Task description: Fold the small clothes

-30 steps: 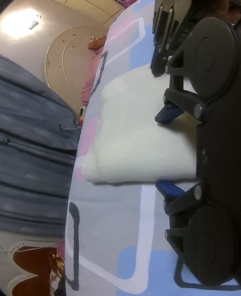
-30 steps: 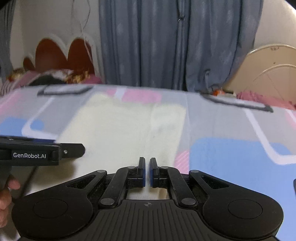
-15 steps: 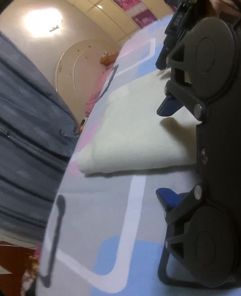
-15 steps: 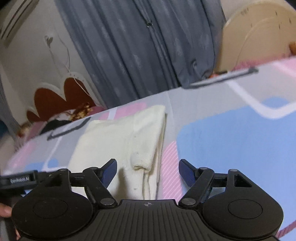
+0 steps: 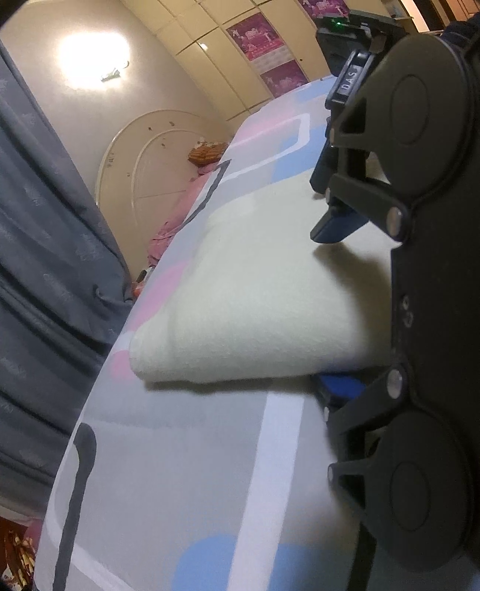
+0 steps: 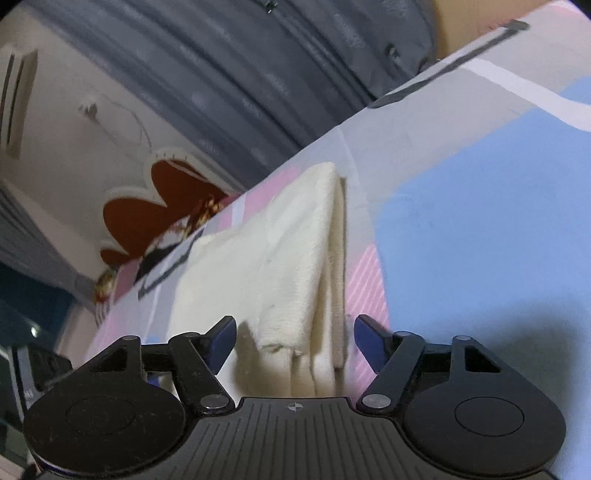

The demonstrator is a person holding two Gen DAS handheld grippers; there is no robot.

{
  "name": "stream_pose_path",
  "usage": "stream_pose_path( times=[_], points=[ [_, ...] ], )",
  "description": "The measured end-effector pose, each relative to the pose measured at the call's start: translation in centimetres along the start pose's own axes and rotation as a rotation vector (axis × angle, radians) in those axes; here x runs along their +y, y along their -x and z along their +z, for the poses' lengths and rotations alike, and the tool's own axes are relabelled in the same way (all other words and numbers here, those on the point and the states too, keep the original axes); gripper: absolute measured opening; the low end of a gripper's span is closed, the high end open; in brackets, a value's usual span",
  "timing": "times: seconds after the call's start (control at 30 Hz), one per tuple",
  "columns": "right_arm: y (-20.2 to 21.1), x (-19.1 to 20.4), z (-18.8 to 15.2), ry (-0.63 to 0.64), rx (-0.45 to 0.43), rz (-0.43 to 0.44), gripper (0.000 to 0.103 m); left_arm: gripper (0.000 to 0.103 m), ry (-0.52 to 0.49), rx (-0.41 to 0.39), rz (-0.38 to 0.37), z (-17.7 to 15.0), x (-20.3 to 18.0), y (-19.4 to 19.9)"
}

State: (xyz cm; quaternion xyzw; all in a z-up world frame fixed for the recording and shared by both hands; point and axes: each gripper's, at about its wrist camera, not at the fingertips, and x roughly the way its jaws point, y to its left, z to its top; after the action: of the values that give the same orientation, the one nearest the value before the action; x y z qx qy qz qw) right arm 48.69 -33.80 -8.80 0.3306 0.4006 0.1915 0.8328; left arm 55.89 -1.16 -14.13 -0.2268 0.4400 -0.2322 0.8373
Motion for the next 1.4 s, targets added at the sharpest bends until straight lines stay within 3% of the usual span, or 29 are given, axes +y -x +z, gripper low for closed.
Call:
stream_pose_path(
  times=[0.17,0.37,0.43,0.5,0.6,0.8,1.2,1.4],
  points=[
    [-0.9,-0.1,0.5,0.011,0.053,0.033,0.062,0.071,-0.017,0.018,0.000,0.4,-0.3,-0.4],
    [-1.2,1.0,0.3,0.092,0.062,-0.012,0.047,0.068,-0.083,0.017,0.057,0.2,-1.4,-0.6],
    [-1.2,1.5,-0.2,0.125,0.055,-0.031,0.040,0.063,-0.120,0.010,0.089,0.0,-1.8,-0.5],
    [-1.0,2.4,-0.9,0.175,0.035,-0.066,0.037,0.046,-0.135,0.007,0.094,-0.2,-2.2,-0.4],
    [-0.8,3.8,-2.2,0.261,-0.004,-0.131,0.033,0.038,-0.139,-0.001,0.091,-0.2,-2.4,0.0],
    [-0.5,6.7,-4.8,0.385,-0.086,-0.216,0.030,0.030,-0.173,-0.028,0.105,-0.3,-3.1,1.3],
    [0.4,10.2,-6.7,0.447,-0.136,-0.212,0.030,0.029,-0.262,-0.083,0.139,-0.4,-4.5,4.9],
    [0.4,12.4,-7.9,0.444,-0.138,-0.186,0.030,0.029,-0.269,-0.113,0.148,-1.0,-3.3,8.0]
  ],
)
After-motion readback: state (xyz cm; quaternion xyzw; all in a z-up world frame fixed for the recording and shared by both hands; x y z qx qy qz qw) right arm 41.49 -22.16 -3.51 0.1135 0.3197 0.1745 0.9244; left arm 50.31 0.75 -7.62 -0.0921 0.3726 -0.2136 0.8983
